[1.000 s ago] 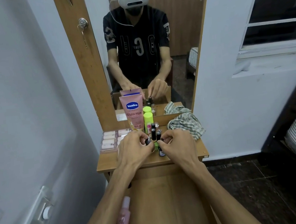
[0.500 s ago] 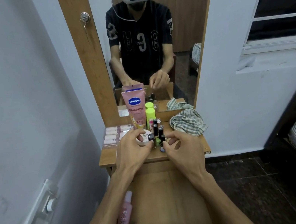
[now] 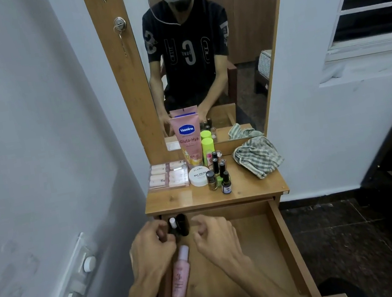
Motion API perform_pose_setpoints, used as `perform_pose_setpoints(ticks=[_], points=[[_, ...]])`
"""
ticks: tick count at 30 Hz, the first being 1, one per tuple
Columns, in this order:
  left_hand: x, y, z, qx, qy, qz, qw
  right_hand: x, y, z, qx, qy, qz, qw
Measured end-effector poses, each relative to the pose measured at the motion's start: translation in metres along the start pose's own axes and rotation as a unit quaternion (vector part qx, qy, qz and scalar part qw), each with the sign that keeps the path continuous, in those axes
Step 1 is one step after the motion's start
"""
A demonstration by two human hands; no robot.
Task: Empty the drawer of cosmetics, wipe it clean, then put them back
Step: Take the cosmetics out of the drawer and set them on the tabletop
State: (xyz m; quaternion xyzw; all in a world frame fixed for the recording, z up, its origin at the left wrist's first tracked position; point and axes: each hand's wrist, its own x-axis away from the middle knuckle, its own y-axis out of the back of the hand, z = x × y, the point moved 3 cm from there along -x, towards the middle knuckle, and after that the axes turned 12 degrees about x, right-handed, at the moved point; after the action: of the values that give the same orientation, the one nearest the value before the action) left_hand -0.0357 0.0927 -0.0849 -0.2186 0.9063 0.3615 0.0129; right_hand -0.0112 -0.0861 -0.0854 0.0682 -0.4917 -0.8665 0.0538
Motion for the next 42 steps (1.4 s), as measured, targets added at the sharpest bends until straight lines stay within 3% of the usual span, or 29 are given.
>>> perform_pose_setpoints(ticks=[15, 22, 26, 33, 36, 42], points=[[-0.01, -0.024, -0.008, -0.111, -0.044, 0.065, 0.991, -0.031, -0.039, 0.017, 0.069, 0.031, -0.005, 0.997], [-0.004, -0.021, -0.006, -0.091, -0.04, 0.085, 0.991, -0.019, -0.015, 0.009, 0.027, -0.002, -0.049, 0.998], [0.001, -0.014, -0.02, -0.052, -0.058, 0.061, 0.995, -0.004, 0.016, -0.001, 0.005, -0.028, -0.091, 0.995], [-0.014, -0.001, -0.074, 0.03, -0.114, 0.009, 0.993, -0.006, 0.07, -0.003, -0.027, -0.001, -0.178, 0.984], [-0.032, -0.003, -0.1, 0.044, -0.132, 0.006, 0.99, -0.017, 0.085, 0.001, -0.014, 0.003, -0.218, 0.976], [-0.061, -0.018, -0.121, 0.041, -0.158, 0.038, 0.986, -0.03, 0.085, 0.001, 0.05, 0.003, -0.222, 0.974]])
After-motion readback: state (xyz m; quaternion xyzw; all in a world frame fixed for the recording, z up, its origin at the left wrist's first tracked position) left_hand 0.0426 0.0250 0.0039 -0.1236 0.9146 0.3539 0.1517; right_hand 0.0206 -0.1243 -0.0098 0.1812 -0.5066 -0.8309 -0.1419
